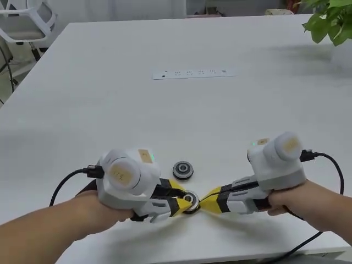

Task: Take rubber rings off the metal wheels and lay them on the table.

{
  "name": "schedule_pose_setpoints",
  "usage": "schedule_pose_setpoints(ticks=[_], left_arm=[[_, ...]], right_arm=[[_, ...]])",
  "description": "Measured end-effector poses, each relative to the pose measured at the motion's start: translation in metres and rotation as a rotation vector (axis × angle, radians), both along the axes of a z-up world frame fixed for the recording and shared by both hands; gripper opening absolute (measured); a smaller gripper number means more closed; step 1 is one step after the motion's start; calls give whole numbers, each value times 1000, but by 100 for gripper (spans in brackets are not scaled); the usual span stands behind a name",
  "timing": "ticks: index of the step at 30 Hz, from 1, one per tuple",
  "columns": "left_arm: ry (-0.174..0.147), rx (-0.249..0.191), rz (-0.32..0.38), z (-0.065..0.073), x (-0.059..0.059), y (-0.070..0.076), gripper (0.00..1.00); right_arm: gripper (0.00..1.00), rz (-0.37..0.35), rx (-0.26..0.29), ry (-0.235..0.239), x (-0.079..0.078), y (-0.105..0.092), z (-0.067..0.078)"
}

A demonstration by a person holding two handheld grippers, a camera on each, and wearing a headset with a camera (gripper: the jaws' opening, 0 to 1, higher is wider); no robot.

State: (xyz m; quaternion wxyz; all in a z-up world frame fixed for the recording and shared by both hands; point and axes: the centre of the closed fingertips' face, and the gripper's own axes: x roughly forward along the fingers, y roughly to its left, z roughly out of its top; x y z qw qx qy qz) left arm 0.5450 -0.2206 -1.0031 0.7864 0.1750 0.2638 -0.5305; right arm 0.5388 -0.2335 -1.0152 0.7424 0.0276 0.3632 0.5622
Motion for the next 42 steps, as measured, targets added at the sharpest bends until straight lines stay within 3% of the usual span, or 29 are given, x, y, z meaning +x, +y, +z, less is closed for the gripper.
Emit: schedule_pose_setpoints(ticks=[5, 6, 8, 22, 42], left_arm=[[4, -3, 6, 0, 0, 0, 12], [4, -3, 7, 0, 0, 0, 12], [2, -1, 9, 0, 0, -1, 12], [-4, 11, 18, 0, 0, -1, 12], [-15, 29, 14, -1, -1, -1, 12]], right_arm=[[0, -69, 47, 54, 8, -5, 4], [0, -94, 99, 84, 8, 0, 11], [0, -77, 66, 60, 7, -1, 8], [0, -81, 94, 97, 2, 2, 11], [0, -61, 112, 99, -1, 10, 16]])
